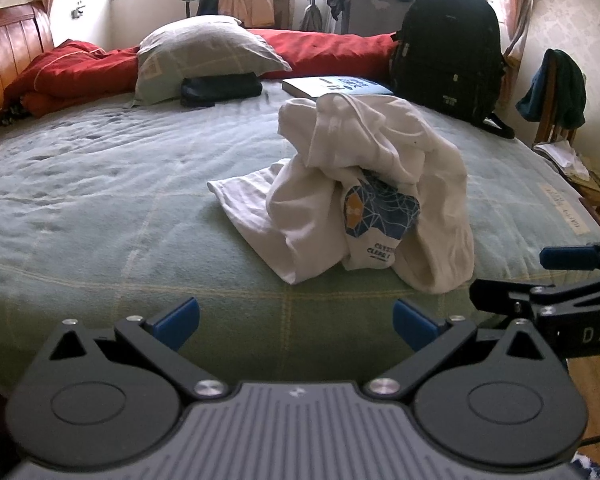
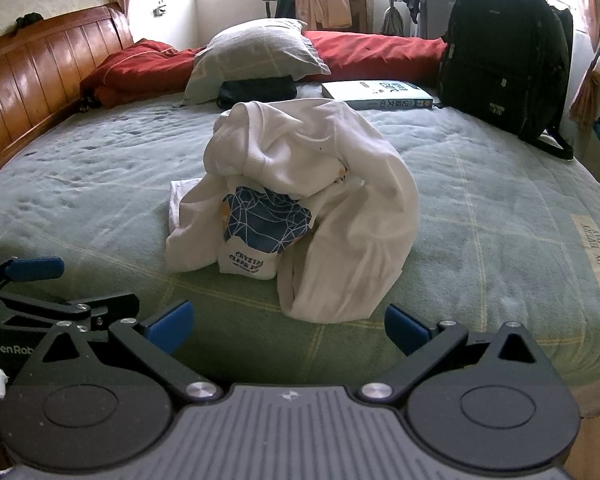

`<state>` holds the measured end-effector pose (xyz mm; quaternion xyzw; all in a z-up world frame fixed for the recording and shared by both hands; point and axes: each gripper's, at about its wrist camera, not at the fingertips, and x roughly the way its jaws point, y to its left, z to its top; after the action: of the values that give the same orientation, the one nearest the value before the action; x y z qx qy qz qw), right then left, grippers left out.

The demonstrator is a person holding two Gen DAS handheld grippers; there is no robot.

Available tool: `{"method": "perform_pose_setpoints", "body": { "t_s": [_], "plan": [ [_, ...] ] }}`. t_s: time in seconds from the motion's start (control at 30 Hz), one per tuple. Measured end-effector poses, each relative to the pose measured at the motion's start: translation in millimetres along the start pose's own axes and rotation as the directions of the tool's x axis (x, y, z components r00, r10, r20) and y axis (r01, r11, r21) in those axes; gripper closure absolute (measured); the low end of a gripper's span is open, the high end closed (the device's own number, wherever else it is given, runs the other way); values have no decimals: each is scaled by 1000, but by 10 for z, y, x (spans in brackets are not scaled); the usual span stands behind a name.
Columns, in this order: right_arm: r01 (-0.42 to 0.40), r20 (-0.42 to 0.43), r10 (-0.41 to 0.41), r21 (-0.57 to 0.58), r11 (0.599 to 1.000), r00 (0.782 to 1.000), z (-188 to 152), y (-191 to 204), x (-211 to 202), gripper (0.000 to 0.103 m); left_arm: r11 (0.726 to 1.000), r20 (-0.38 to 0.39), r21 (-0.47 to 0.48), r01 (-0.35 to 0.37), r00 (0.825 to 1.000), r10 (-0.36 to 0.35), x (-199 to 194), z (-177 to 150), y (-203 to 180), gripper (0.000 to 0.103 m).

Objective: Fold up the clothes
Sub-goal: 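Approach the crumpled white shirt with both grippers open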

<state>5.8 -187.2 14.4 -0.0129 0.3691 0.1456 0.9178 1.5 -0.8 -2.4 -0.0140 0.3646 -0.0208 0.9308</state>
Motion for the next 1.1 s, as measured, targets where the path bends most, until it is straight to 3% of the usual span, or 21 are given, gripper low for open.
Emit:
{"method": "perform_pose_setpoints", "body": {
  "t_s": [1.1],
  "plan": [
    [-42, -5, 42, -16, 999, 999, 19, 21, 52, 0, 1000, -24, 3, 17, 1000, -17, 89, 0, -1, 1]
  ]
}}
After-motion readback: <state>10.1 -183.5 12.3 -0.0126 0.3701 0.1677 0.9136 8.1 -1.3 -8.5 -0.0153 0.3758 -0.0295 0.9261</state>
